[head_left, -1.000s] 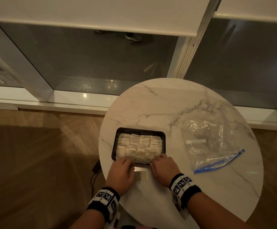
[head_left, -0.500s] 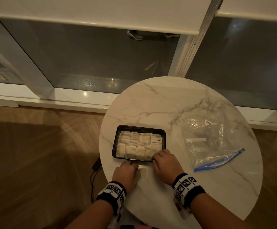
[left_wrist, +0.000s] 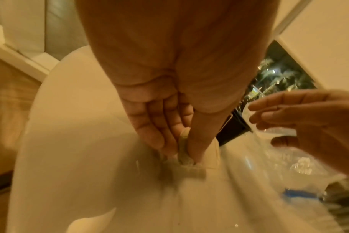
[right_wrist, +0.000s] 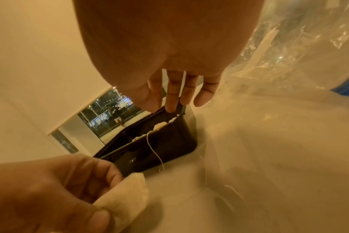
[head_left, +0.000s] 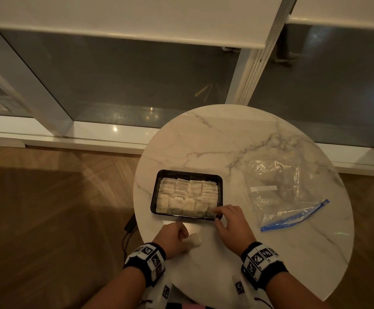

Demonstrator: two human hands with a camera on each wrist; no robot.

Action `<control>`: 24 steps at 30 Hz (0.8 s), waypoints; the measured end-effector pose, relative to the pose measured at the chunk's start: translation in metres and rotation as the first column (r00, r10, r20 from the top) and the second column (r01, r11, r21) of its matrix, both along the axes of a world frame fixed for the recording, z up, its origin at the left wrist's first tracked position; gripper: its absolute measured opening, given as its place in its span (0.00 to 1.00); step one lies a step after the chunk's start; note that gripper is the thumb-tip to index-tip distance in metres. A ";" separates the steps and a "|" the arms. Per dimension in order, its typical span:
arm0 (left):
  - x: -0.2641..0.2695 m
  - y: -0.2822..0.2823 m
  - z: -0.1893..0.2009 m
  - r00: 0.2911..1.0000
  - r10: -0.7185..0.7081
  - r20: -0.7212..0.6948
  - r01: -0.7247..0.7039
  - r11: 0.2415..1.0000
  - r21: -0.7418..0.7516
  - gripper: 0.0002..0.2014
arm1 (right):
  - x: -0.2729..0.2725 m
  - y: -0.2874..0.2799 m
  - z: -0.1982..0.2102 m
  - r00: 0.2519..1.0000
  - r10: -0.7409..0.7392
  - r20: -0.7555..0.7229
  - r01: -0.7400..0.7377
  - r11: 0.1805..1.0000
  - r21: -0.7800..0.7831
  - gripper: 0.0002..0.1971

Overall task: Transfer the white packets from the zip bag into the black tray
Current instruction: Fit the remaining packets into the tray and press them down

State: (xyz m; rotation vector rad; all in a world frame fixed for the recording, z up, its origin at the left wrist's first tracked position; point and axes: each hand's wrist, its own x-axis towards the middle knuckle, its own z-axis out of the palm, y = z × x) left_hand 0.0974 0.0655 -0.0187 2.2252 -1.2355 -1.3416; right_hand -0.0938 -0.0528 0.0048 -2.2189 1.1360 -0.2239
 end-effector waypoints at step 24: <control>-0.028 -0.048 0.020 0.906 -0.162 0.391 0.303 0.893 -0.333 0.14 | 0.006 -0.027 0.009 0.880 -0.406 0.245 0.271 0.854 0.444 0.04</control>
